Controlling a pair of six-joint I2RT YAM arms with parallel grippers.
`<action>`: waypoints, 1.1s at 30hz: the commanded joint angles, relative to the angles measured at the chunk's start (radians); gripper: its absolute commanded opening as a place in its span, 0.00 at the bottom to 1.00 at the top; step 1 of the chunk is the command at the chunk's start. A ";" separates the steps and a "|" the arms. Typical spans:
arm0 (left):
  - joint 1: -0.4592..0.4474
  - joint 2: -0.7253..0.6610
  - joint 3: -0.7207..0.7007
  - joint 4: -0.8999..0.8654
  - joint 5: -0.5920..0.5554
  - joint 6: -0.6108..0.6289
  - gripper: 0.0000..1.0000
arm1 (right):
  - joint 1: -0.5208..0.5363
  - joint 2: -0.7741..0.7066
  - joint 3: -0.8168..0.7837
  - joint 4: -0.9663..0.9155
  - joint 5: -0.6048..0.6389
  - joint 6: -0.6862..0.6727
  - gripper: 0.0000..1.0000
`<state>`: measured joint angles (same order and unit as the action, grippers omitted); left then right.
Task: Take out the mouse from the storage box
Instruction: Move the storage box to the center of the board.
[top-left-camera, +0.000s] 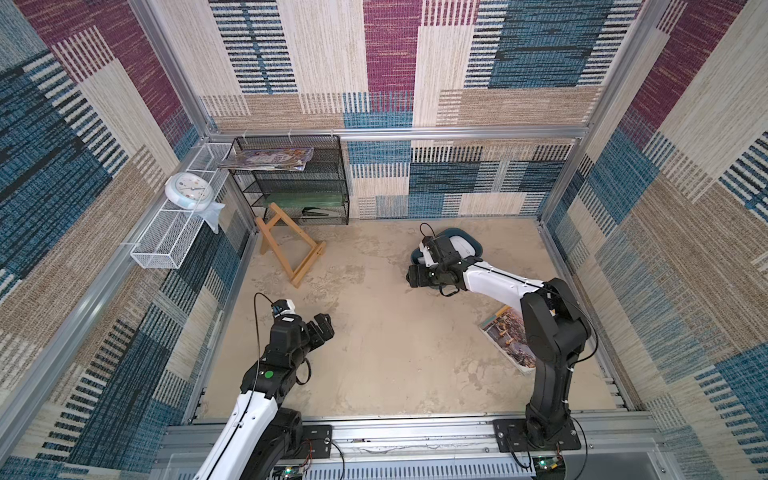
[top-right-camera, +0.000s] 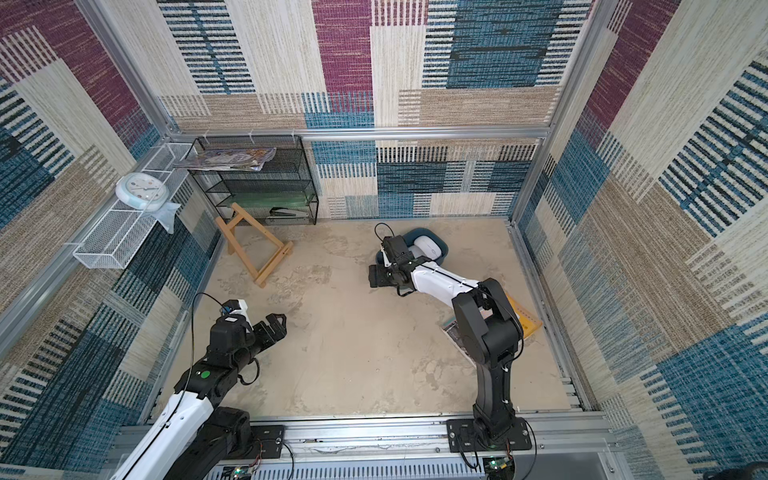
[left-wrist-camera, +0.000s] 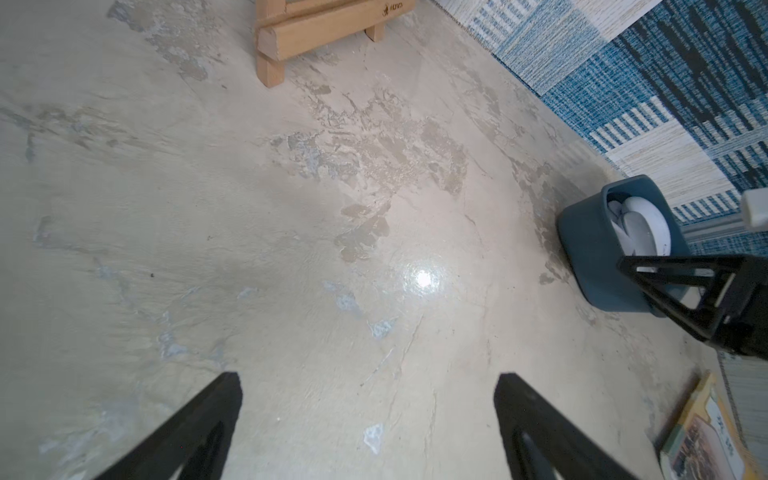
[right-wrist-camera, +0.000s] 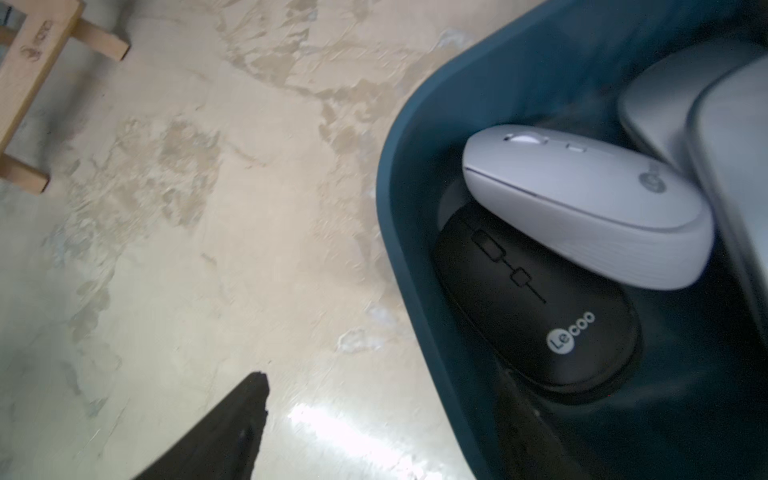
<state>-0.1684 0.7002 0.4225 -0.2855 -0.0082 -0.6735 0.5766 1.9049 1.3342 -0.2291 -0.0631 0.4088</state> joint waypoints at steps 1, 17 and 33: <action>-0.002 0.062 0.039 0.030 0.069 -0.031 0.99 | 0.049 -0.040 -0.050 0.036 -0.068 0.065 0.88; -0.271 0.530 0.351 0.036 0.078 -0.071 0.97 | 0.098 -0.408 -0.254 -0.049 0.315 0.048 0.90; -0.561 1.152 1.000 -0.280 -0.088 -0.066 0.99 | -0.078 -0.732 -0.667 0.141 0.399 -0.005 0.91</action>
<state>-0.7170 1.8126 1.3659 -0.4587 -0.0410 -0.7441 0.4999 1.1889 0.6823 -0.1749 0.3222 0.4202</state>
